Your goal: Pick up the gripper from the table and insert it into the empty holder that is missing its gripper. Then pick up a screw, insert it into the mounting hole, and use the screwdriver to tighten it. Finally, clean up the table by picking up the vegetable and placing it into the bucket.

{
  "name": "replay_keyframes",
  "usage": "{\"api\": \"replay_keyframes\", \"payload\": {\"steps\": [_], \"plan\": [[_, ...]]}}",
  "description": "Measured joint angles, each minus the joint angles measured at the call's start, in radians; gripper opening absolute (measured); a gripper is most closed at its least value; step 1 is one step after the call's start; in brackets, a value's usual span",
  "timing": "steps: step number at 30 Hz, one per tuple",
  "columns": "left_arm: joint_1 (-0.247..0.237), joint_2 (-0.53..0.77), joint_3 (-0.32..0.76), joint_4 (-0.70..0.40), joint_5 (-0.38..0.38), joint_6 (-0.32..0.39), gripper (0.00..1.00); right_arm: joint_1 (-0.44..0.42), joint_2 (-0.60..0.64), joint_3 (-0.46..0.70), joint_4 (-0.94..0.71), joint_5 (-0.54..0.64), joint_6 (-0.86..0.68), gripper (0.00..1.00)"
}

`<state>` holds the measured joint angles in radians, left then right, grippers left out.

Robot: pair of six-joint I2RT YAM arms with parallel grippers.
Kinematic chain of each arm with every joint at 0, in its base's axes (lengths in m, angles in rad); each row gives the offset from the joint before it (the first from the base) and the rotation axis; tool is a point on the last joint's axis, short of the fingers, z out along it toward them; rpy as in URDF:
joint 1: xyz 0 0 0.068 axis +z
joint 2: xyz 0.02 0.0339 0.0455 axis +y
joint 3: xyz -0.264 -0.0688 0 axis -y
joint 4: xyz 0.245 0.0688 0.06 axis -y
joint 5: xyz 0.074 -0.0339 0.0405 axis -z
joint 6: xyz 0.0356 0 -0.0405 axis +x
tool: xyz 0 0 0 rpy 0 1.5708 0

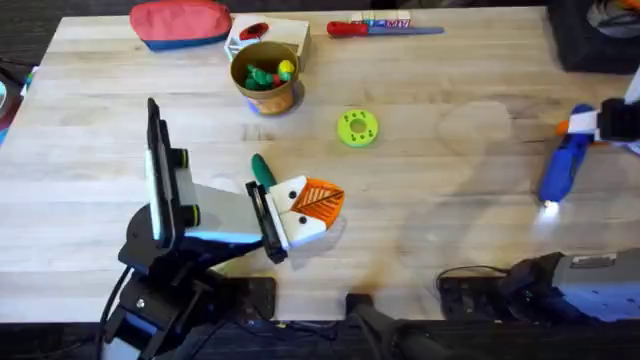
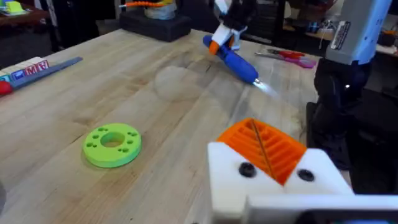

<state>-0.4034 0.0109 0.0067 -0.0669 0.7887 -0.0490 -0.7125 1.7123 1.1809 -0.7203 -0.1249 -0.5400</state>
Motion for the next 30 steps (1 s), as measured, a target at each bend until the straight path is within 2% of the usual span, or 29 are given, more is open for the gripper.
{"api": "replay_keyframes", "payload": {"steps": [8, 14, 18, 21, 25, 30], "plan": [[0.000, 0.000, 0.000, 0.000, 0.000, 0.000, 0.018, 0.127, -0.341, 0.000, 0.006, -0.012, 0.105, 0.008], [0.000, 0.000, 0.000, 0.000, 0.000, 0.000, 0.018, 0.251, -0.626, 0.000, 0.025, -0.138, 0.221, 0.008], [0.000, 0.000, 0.000, 0.000, 0.000, 0.000, 0.018, 0.377, -0.804, -0.005, 0.083, -0.189, 0.310, 0.008], [0.000, 0.000, 0.000, 0.000, 0.000, 0.000, 0.018, 0.485, -0.925, -0.050, 0.191, -0.214, 0.382, 0.007], [0.000, 0.000, 0.000, 0.000, 0.000, 0.000, 0.018, 0.643, -1.060, -0.190, 0.387, -0.232, 0.507, 0.007], [0.000, 0.000, 0.000, 0.000, 0.000, 0.000, 0.018, 0.871, -1.107, -0.400, 0.706, -0.236, 0.658, 0.007]]}}
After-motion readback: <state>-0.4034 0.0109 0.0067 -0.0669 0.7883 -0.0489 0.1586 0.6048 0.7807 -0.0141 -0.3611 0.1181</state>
